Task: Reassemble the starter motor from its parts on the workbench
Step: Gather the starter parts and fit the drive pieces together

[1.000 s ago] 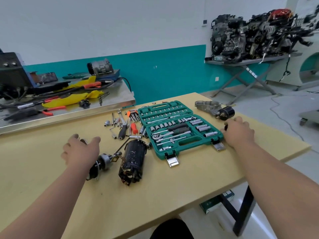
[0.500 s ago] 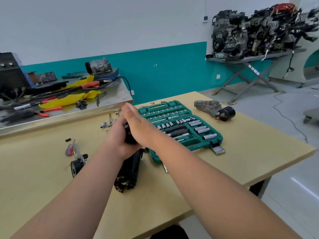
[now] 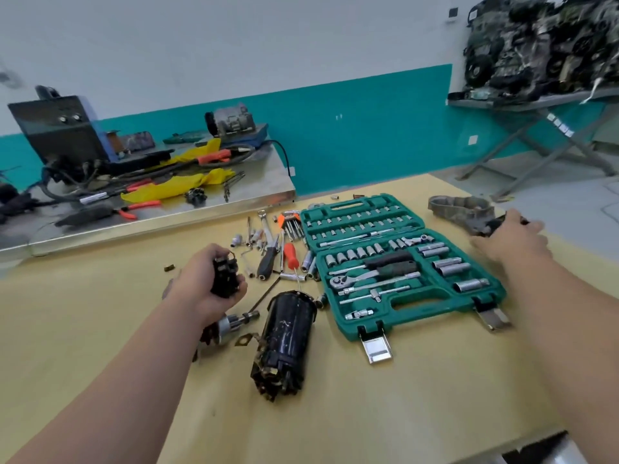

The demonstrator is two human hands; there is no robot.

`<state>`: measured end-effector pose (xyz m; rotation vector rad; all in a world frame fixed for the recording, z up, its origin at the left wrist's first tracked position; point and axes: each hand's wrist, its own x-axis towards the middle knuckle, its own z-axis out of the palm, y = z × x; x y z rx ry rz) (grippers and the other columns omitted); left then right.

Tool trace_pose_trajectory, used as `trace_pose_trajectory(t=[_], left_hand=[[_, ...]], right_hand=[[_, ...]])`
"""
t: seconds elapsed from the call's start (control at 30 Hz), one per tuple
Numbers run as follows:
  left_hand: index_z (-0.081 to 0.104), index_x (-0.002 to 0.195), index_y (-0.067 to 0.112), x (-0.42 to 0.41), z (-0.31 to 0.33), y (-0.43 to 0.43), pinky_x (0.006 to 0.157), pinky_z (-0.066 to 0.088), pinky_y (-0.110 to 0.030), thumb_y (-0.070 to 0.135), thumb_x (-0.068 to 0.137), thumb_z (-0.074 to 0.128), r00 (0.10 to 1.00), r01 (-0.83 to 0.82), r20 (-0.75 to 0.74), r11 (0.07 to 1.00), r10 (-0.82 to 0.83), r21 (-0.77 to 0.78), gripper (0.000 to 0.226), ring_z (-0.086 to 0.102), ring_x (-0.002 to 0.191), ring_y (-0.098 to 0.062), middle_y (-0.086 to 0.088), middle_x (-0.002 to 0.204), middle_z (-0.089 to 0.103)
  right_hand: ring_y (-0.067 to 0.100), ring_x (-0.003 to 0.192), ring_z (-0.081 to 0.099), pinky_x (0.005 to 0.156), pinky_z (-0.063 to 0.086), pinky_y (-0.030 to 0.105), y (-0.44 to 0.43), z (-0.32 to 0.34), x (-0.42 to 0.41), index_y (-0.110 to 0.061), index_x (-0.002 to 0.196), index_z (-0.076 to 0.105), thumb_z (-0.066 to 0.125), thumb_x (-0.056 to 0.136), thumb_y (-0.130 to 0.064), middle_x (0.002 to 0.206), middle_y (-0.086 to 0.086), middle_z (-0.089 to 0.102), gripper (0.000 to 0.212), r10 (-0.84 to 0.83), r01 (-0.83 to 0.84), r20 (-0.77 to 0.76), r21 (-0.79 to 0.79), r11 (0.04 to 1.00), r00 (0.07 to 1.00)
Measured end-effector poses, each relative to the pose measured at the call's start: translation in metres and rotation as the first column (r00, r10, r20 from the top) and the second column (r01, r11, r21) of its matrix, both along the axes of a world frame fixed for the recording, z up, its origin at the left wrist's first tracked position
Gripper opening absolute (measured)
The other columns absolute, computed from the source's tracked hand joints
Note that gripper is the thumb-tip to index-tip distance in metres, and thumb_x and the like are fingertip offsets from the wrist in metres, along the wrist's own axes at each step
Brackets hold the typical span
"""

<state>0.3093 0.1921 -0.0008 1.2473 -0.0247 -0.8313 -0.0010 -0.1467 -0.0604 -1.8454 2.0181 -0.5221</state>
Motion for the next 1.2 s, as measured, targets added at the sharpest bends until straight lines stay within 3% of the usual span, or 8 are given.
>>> trace_pose_trajectory(t=[0.27,0.37,0.53,0.7,0.87,0.97,1.07,1.2], left_hand=[[0.054,0.091,0.010,-0.001,-0.001,0.002,0.057,0.054,-0.027,0.025,0.086,0.058,0.992,0.013,-0.118,0.988,-0.031,-0.152,0.016,0.054,0.079,-0.026,-0.010,0.085,0.057],[0.056,0.094,0.009,-0.001,0.001,0.009,0.057,0.055,-0.027,0.026,0.085,0.057,0.989,0.030,-0.135,0.976,-0.060,-0.214,0.019,0.056,0.082,-0.027,-0.011,0.088,0.058],[0.064,0.090,0.013,0.009,0.004,0.031,0.057,0.053,-0.025,0.022,0.055,0.076,0.943,0.249,-0.067,0.827,-0.325,-0.503,0.038,0.062,0.080,-0.024,-0.008,0.093,0.063],[0.064,0.091,0.013,0.028,0.002,0.057,0.058,0.053,-0.024,0.022,0.049,0.080,0.935,0.222,-0.075,0.740,-0.345,-0.634,0.046,0.061,0.081,-0.023,-0.006,0.096,0.062],[0.064,0.086,0.012,0.041,-0.001,0.067,0.056,0.054,-0.027,0.021,0.046,0.079,0.949,0.160,-0.116,0.762,-0.295,-0.627,0.044,0.062,0.078,-0.024,-0.007,0.092,0.062],[0.064,0.084,0.013,0.041,0.002,0.059,0.057,0.054,-0.026,0.024,0.051,0.073,0.959,0.136,-0.125,0.802,-0.254,-0.582,0.037,0.062,0.077,-0.023,-0.006,0.090,0.062],[0.061,0.083,0.013,0.028,0.008,0.036,0.057,0.054,-0.025,0.027,0.064,0.064,0.964,0.121,-0.127,0.812,-0.233,-0.571,0.024,0.061,0.076,-0.022,-0.006,0.088,0.060],[0.057,0.086,0.011,-0.009,0.016,-0.014,0.058,0.054,-0.023,0.029,0.070,0.057,0.955,0.167,-0.118,0.822,-0.272,-0.544,0.025,0.059,0.076,-0.023,-0.009,0.084,0.060]], right_hand=[[0.042,0.101,0.057,0.094,0.046,0.044,0.030,0.015,0.008,-0.016,0.128,0.048,0.078,0.077,-0.040,0.130,0.020,0.037,0.063,0.059,-0.017,0.265,-0.159,0.987,0.963],[0.030,0.099,0.057,0.093,0.046,0.036,0.070,0.036,0.039,-0.023,0.127,0.055,0.078,0.074,-0.046,0.127,0.015,0.047,0.063,0.297,-0.192,0.304,-0.331,0.924,0.905],[0.002,0.081,0.054,0.063,0.039,0.011,0.160,0.066,0.145,-0.035,0.121,0.055,0.080,0.072,-0.048,0.114,-0.003,0.052,0.057,0.823,-0.764,0.221,-0.305,0.568,0.524],[0.023,0.107,0.053,0.088,0.043,0.033,0.226,0.058,0.252,-0.032,0.137,0.044,0.075,0.076,-0.051,0.129,0.004,0.040,0.071,0.961,-0.976,-0.179,-0.084,0.198,0.211],[0.029,0.123,0.049,0.103,0.043,0.041,0.241,0.051,0.288,-0.025,0.148,0.036,0.071,0.084,-0.037,0.142,0.008,0.040,0.074,0.966,-0.990,-0.253,0.116,0.083,0.051],[0.023,0.124,0.052,0.097,0.041,0.032,0.212,0.069,0.269,-0.021,0.148,0.035,0.069,0.087,-0.032,0.150,0.005,0.041,0.071,0.972,-0.975,-0.087,-0.011,0.220,0.220],[0.028,0.121,0.053,0.094,0.042,0.033,0.138,0.083,0.216,-0.015,0.142,0.042,0.061,0.092,-0.031,0.143,0.010,0.049,0.056,0.785,-0.762,-0.010,-0.245,0.599,0.620],[0.039,0.125,0.041,0.102,0.040,0.049,0.043,0.063,0.117,-0.006,0.137,0.038,0.053,0.093,-0.030,0.140,0.020,0.041,0.053,0.317,-0.376,-0.256,-0.229,0.898,0.913]])
